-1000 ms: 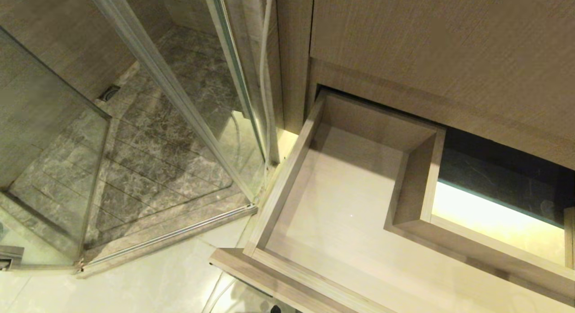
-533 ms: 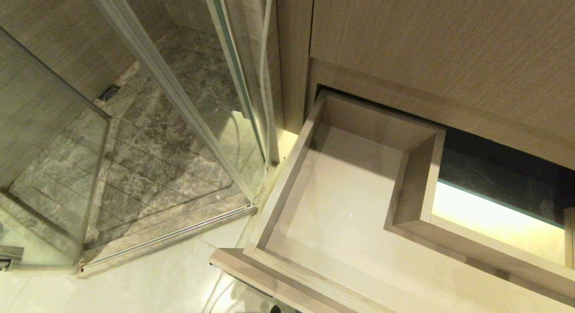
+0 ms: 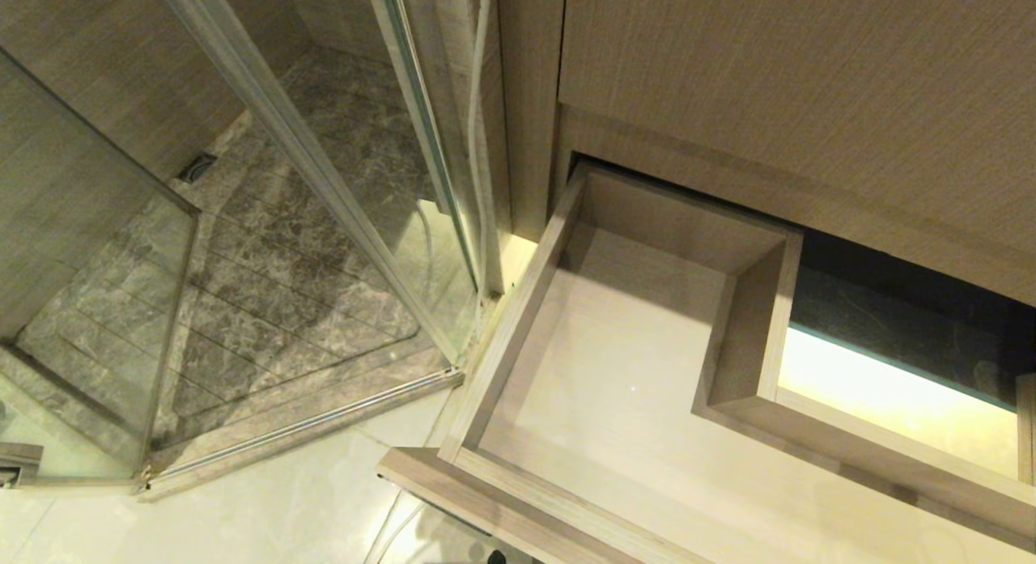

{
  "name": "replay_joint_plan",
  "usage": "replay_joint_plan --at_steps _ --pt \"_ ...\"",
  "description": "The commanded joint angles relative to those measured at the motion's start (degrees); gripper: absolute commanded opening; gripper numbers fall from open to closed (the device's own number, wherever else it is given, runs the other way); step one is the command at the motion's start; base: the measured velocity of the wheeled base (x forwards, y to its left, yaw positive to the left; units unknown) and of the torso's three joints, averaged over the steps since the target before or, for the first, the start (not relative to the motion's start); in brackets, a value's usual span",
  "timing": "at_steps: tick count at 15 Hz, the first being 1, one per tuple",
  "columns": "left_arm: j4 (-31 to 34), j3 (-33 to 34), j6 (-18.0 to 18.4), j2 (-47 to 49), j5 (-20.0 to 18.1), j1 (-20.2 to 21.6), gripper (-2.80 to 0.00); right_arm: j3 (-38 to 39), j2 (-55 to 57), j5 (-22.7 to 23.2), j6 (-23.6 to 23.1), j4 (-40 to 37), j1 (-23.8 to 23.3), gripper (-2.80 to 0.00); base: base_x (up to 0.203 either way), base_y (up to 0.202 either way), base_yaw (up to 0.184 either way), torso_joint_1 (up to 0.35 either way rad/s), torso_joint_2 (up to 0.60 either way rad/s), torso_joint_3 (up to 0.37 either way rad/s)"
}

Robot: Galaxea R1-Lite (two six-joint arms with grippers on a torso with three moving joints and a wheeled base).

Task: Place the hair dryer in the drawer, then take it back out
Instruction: Pick up the hairdryer

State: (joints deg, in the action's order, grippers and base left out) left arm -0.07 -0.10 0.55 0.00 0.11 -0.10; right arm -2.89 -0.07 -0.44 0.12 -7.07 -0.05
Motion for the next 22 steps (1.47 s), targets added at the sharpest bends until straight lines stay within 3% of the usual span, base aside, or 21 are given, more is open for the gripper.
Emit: replay_joint_plan --at_steps 1,9,13,18,22 --pt "-0.01 0.01 -0.02 0.09 -0.02 0.01 -2.8 -0.01 0.07 0.0 -0.03 0.03 -0.04 -2.8 0.0 0.0 0.0 0.0 0.0 0.0" --pt "-0.01 0.01 0.15 0.03 0.07 0.01 -2.8 -0.01 0.07 -0.09 -0.2 -0.05 -0.04 -2.8 0.0 0.0 0.0 0.003 -0.01 -0.003" --pt "-0.01 0.01 -0.02 0.09 0.07 0.01 -2.8 -0.01 0.07 -0.09 -0.29 -0.05 -0.04 -2.8 0.0 0.0 0.0 0.202 -0.1 -0.086" --pt "-0.01 0.01 -0.11 0.09 0.07 0.01 -2.8 -0.01 0.07 -0.18 -0.2 -0.05 -0.04 -2.8 0.0 0.0 0.0 0.191 -0.48 -0.184" --pt "-0.01 0.01 -0.19 0.09 0.07 0.01 -2.8 -0.01 0.07 -0.03 -0.36 -0.05 -0.04 -2.8 0.0 0.0 0.0 0.024 -0.08 -0.023"
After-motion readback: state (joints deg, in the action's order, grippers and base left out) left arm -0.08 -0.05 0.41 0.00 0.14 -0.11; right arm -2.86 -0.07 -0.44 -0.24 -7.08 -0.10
